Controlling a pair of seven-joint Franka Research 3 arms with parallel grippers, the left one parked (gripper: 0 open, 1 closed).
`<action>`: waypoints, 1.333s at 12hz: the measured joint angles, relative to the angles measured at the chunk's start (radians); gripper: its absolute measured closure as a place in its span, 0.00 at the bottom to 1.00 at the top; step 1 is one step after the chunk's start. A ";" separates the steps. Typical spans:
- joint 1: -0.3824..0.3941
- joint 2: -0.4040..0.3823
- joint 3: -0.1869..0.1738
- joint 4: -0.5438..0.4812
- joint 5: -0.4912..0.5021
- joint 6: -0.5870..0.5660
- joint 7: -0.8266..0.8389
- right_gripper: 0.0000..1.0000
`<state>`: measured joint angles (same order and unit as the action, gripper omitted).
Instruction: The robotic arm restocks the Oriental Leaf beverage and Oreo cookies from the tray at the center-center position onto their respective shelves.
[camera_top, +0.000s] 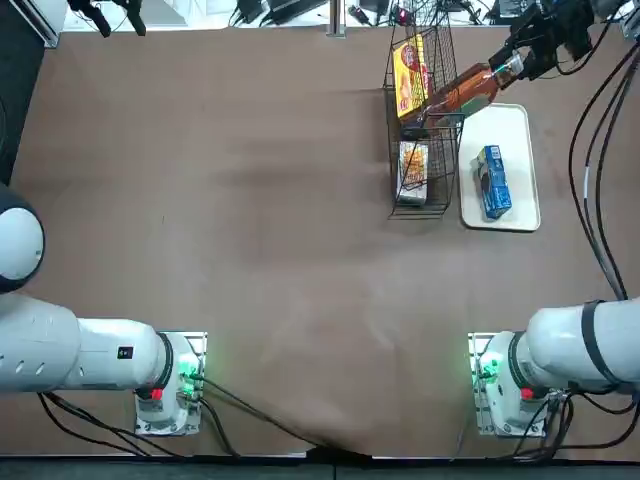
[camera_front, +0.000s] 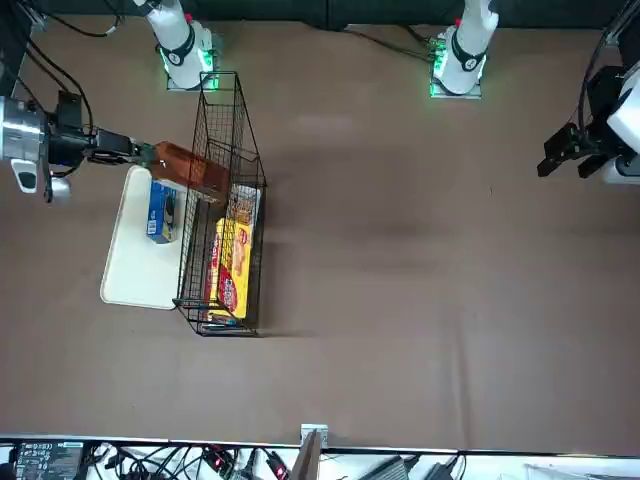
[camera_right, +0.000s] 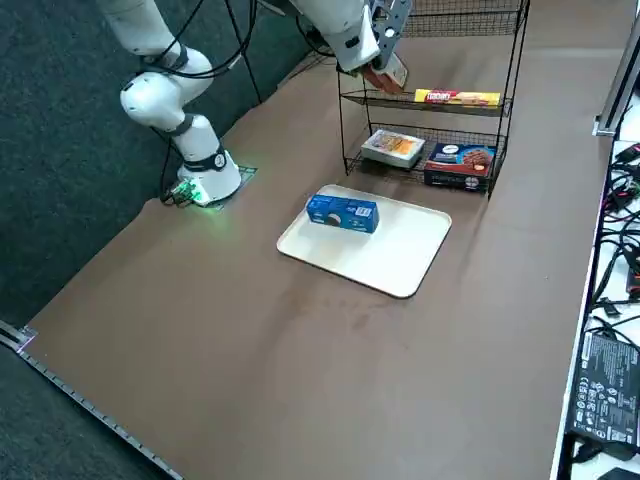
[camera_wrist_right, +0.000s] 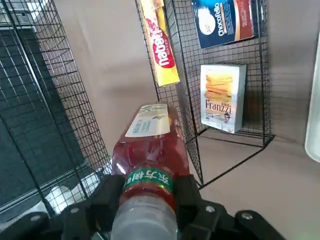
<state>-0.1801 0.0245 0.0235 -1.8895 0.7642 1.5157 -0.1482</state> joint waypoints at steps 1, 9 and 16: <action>0.014 -0.005 0.001 -0.006 0.000 0.009 0.017 0.41; 0.099 -0.009 0.002 -0.078 0.000 0.132 0.076 0.41; 0.124 -0.024 0.006 -0.120 0.002 0.200 0.086 0.41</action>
<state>-0.0560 0.0003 0.0295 -2.0093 0.7659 1.7157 -0.0620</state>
